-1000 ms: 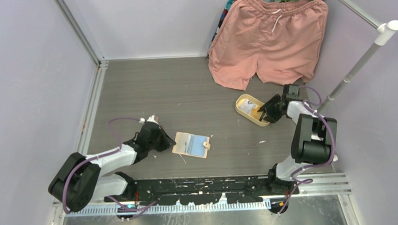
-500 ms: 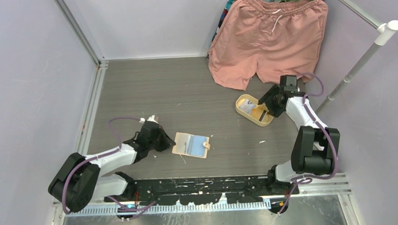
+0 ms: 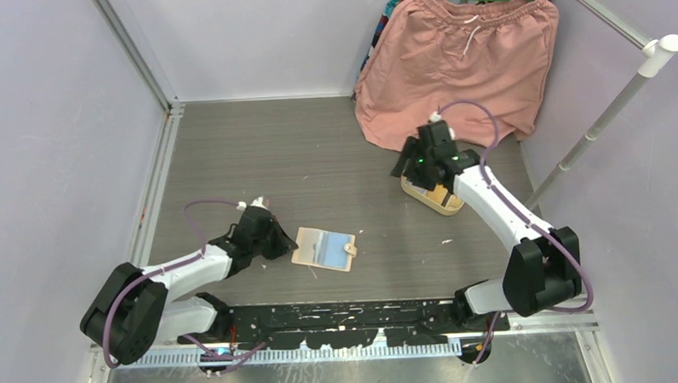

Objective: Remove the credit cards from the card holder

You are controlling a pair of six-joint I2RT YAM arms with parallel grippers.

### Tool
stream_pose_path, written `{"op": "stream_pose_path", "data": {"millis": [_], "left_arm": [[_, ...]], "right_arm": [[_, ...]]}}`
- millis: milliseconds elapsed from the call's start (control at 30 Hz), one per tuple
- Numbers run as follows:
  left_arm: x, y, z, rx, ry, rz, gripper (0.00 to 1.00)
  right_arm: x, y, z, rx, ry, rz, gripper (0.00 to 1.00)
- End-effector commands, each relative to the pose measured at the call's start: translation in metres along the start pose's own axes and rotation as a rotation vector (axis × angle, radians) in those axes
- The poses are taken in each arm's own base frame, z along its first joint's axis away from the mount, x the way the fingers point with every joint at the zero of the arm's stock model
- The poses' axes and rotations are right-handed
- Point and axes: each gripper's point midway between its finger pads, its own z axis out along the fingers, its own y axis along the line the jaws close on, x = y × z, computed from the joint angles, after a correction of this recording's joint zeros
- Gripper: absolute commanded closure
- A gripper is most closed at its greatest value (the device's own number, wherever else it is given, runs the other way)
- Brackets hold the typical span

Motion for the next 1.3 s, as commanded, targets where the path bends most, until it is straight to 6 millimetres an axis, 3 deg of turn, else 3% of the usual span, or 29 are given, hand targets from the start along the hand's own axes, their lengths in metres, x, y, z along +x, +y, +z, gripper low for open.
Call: {"op": "stream_pose_path", "data": {"millis": [0, 100, 200, 400, 667, 800, 1267], "left_arm": [[0.013, 0.022, -0.006, -0.096, 0.055, 0.042, 1.0], [0.01, 0.02, -0.007, -0.098, 0.047, 0.044, 1.0], [0.009, 0.019, -0.009, -0.102, 0.047, 0.045, 1.0], [0.008, 0.019, -0.011, -0.104, 0.039, 0.038, 1.0], [0.007, 0.021, -0.014, -0.097, 0.019, 0.019, 1.0], [0.009, 0.021, -0.014, -0.086, 0.017, 0.006, 1.0], [0.011, 0.024, -0.014, -0.08, 0.007, -0.007, 1.0]], "right_arm": [[0.017, 0.054, -0.003, -0.086, -0.035, -0.105, 0.33], [0.043, 0.088, 0.0, -0.128, -0.032, -0.218, 0.29], [0.077, 0.113, 0.009, -0.106, 0.001, -0.371, 0.12], [0.137, 0.164, 0.024, -0.168, 0.08, -0.486, 0.09], [0.201, 0.202, 0.035, -0.164, 0.17, -0.593, 0.08], [0.219, 0.205, 0.038, -0.128, 0.191, -0.626, 0.0], [0.255, 0.185, 0.051, -0.037, 0.26, -0.685, 0.0]]}}
